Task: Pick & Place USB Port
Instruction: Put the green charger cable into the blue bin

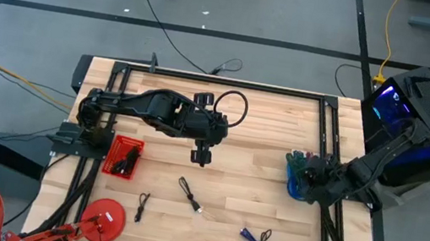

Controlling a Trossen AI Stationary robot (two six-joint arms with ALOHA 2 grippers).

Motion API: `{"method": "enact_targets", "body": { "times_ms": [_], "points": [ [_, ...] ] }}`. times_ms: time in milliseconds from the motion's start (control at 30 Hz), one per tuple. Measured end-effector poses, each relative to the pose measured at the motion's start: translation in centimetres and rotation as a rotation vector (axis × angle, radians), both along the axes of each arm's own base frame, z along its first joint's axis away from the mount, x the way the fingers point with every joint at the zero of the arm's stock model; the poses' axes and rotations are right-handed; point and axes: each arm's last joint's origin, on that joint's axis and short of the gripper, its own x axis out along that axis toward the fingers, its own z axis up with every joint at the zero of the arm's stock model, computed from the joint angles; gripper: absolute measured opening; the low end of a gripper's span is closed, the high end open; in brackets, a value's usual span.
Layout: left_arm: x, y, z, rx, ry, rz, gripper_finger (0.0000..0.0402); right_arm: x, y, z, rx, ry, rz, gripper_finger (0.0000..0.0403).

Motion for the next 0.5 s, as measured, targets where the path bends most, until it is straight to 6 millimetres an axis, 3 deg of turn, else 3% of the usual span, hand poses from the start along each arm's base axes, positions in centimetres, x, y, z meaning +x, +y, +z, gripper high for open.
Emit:
{"method": "enact_targets", "body": {
  "times_ms": [500],
  "points": [
    [-0.01,0.0,-0.01,-0.002,0.0,0.001,0.0133,0.59,-0.29,-0.62,-0.084,-0.048,-0.149,0.001]
  ]
}}
